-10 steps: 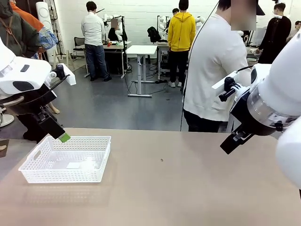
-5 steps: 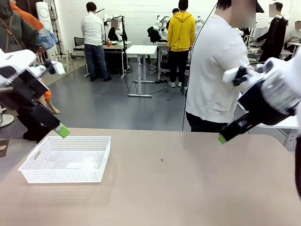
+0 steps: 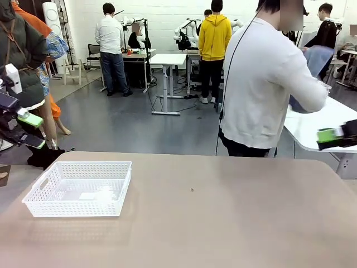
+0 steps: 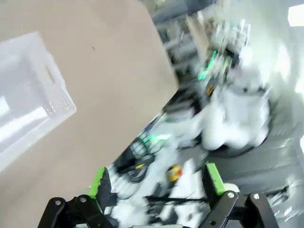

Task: Clean and organize the cups into the basket.
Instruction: Pick up the Organizing basket and move it to the center of the table, then pick up the Reusable plastic cup from the right side of the table and place it inside the Organizing basket.

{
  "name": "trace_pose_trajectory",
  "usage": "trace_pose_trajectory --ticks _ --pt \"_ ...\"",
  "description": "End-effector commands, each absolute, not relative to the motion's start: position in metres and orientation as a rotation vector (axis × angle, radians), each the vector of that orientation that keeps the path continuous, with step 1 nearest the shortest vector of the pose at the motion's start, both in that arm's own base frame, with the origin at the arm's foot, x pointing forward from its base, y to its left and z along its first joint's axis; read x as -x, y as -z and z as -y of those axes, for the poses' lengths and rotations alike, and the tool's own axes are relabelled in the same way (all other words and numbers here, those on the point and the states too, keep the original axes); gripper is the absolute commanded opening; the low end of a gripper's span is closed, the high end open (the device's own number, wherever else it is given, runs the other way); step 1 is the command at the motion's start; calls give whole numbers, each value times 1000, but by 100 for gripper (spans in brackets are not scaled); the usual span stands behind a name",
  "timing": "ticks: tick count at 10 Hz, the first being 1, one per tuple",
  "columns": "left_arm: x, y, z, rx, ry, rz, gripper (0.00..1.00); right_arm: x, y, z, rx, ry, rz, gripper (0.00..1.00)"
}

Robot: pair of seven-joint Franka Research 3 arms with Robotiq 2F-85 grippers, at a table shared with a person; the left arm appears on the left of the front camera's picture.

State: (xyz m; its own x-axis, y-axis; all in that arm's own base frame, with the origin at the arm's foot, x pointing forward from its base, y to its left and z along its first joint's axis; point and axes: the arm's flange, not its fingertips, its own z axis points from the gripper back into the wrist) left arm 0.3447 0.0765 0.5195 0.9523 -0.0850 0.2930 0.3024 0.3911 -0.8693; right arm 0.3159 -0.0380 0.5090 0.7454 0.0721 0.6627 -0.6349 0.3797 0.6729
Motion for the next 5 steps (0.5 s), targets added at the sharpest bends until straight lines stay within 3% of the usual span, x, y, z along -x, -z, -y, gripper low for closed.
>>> trace_pose_trajectory --ticks 1,5 --pt "-355 -513 -99 1230 22 195 100 -320 -482 80 -1364 -197 447 100" --pt "-334 -502 -173 1254 -104 243 100 -280 -458 164 -1319 44 529 100"
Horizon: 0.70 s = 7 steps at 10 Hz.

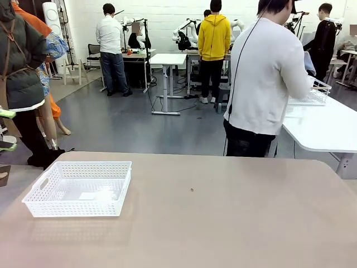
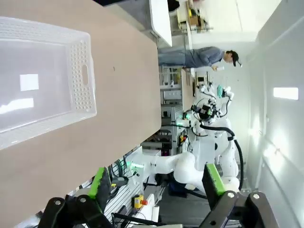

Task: Clean and organize the cups into the basket.
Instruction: Pick up the Organizing basket and move it to the center of the table, then pick up the Reusable plastic cup from the right side of the table and place it inside the Organizing basket.

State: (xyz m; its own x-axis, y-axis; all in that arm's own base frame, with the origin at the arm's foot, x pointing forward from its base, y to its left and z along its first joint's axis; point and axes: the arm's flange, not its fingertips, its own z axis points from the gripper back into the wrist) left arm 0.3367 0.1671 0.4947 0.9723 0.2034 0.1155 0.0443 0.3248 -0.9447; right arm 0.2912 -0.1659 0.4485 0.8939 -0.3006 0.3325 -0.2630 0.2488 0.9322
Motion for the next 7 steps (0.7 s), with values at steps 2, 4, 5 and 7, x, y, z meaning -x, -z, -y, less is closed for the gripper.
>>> trace_pose_trajectory --ticks 2,4,5,7 --pt "-318 -505 -206 1249 -151 283 100 -255 -452 190 -1318 112 559 100" --pt "-305 -507 -221 1224 -189 313 100 -239 -457 202 -1296 154 606 100" --pt "-301 -508 -230 1218 -214 331 100 -233 -461 205 -1280 168 618 100" --pt "-287 -509 -247 1205 -262 382 100 -223 -464 210 -1277 180 661 100"
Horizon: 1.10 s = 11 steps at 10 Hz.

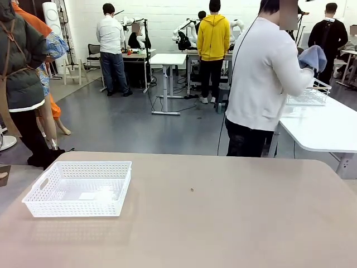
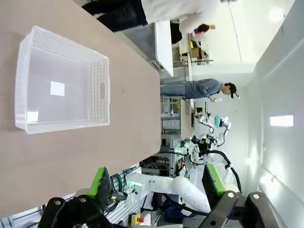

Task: Clean and organize the cups into the basket.
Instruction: Pick up the Organizing basket and move it to the center of the table, then pick up the Reusable plastic cup from the right side of the table and place it inside the Organizing basket.

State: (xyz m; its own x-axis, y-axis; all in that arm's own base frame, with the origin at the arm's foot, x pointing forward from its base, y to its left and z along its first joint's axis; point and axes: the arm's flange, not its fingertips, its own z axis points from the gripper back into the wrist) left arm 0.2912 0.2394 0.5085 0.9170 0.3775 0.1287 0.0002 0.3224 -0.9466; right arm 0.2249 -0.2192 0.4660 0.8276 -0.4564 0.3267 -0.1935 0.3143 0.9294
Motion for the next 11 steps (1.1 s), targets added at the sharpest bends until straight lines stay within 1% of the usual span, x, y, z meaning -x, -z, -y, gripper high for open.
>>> trace_pose_trajectory --ticks 1,3,4,11 --pt "-283 -509 -255 1208 -278 402 100 -218 -463 214 -1284 195 683 100" --pt "-278 -511 -261 1190 -310 451 100 -216 -462 215 -1308 184 749 100" --pt "-280 -509 -254 1219 -290 392 100 -218 -469 225 -1273 210 660 100" --pt "-280 -509 -254 1219 -290 392 100 -218 -469 225 -1273 210 660 100"
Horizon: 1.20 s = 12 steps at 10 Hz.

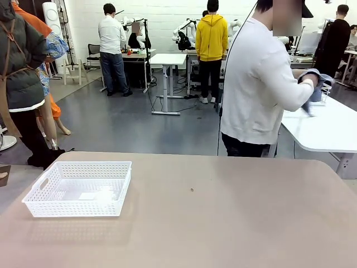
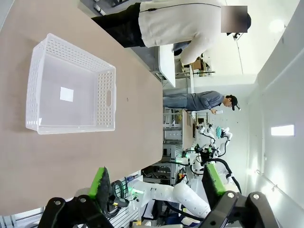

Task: Clean and organize the cups into the basket.
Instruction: Pick up the Organizing basket and move it to the center of the table, then pick up the Reusable plastic cup from the right side of the table and place it inside the Organizing basket.

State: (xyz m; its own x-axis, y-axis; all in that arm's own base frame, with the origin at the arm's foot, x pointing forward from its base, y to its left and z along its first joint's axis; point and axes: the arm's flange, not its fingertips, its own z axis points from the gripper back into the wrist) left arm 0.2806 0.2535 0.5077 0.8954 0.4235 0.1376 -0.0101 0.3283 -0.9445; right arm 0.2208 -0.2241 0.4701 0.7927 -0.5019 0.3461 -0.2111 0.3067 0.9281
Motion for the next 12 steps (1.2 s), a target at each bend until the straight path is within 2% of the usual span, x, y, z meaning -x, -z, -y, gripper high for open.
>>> trace_pose_trajectory --ticks 1,12 --pt "-280 -509 -254 1219 -290 392 100 -218 -469 225 -1273 210 660 100" --pt "-280 -509 -254 1219 -290 392 100 -218 -469 225 -1273 210 660 100"
